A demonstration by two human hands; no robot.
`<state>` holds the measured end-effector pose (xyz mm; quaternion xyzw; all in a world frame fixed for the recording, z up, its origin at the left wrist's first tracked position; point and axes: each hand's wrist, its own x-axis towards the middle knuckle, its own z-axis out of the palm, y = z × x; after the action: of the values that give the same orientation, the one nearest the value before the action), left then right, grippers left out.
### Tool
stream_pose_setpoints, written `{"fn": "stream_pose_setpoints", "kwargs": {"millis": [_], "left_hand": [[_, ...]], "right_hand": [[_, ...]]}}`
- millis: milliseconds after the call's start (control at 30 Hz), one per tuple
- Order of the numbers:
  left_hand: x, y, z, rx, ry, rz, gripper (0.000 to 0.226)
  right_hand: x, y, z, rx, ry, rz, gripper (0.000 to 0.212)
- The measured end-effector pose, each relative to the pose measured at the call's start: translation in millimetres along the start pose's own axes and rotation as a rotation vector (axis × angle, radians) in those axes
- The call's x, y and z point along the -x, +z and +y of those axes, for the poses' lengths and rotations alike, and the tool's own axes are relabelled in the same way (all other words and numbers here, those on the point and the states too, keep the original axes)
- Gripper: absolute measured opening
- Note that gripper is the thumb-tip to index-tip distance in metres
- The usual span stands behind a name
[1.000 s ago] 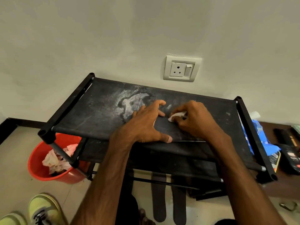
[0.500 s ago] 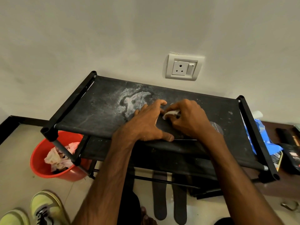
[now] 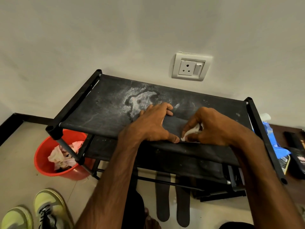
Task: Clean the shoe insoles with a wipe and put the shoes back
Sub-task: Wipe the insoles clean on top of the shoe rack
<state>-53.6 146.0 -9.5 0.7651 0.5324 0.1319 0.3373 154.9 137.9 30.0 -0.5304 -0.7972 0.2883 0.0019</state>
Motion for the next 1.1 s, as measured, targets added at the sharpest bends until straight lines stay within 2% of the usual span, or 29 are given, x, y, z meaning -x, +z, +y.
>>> {"fn": "stream_pose_setpoints", "kwargs": {"millis": [67, 233, 300, 367, 667, 733, 933, 1100], "left_hand": [[0, 0, -1, -0.026, 0.004, 0.012, 0.097], [0, -1, -1, -0.051, 0.014, 0.015, 0.097], [0, -1, -1, -0.039, 0.013, 0.015, 0.097], [0, 0, -1, -0.008, 0.014, 0.012, 0.096], [0, 0, -2, 0.019, 0.007, -0.003, 0.093], [-1, 0, -3, -0.002, 0.011, 0.003, 0.093], [-1, 0, -2, -0.061, 0.020, 0.025, 0.093], [-1, 0, -1, -0.051, 0.018, 0.012, 0.092]], "right_hand": [[-3, 3, -2, 0.006, 0.001, 0.040, 0.018], [-21, 22, -18, 0.058, 0.037, 0.286, 0.020], [-25, 27, -21, 0.046, 0.023, 0.336, 0.023], [-24, 26, -19, 0.025, 0.020, 0.320, 0.022], [6, -2, -1, 0.030, 0.046, 0.022, 0.017], [4, 0, -4, 0.048, 0.047, 0.046, 0.017], [-20, 21, -27, 0.180, 0.075, 0.268, 0.023], [-32, 28, -27, 0.154, 0.072, 0.354, 0.028]]}}
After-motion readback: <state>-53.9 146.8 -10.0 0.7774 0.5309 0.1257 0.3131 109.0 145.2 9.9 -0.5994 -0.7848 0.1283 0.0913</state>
